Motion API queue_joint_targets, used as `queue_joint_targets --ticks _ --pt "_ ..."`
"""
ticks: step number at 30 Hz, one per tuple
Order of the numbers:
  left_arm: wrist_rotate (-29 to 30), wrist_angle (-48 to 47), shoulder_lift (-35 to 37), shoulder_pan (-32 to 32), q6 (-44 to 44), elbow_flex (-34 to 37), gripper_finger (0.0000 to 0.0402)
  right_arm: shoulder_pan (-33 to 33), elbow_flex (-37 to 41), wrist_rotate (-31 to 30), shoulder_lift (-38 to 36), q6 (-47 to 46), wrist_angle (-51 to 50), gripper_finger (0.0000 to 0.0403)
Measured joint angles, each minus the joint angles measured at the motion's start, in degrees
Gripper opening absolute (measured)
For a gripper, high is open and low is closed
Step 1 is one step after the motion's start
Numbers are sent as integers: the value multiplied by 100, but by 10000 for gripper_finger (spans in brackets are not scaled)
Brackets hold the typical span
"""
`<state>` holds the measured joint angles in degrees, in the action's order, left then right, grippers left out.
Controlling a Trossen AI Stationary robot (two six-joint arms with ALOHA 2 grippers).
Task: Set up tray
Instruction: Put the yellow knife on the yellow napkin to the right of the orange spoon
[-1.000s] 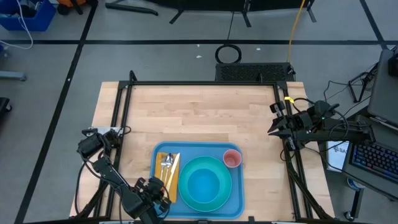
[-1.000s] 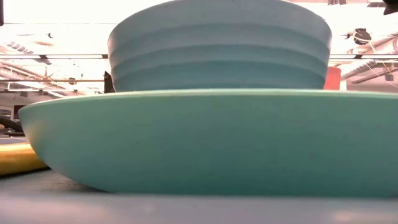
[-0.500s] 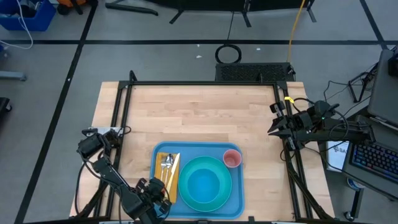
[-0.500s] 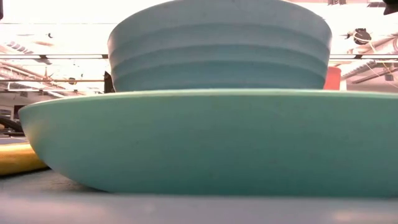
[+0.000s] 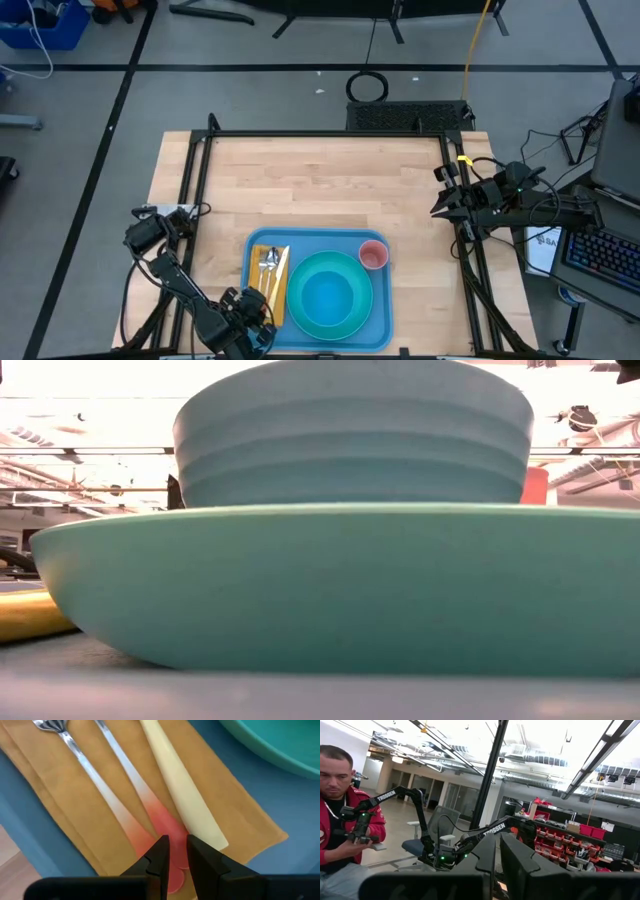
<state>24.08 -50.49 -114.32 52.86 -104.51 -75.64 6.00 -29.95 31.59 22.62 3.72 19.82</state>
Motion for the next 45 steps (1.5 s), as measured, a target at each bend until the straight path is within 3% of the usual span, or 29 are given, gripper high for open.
queue_joint_targets --ticks 33,45 --pt "447 446 0 0 543 0 66 0 0 0 1 1 -1 18" --pt "335 410 0 15 352 -2 26 2 0 0 -1 -1 -1 18"
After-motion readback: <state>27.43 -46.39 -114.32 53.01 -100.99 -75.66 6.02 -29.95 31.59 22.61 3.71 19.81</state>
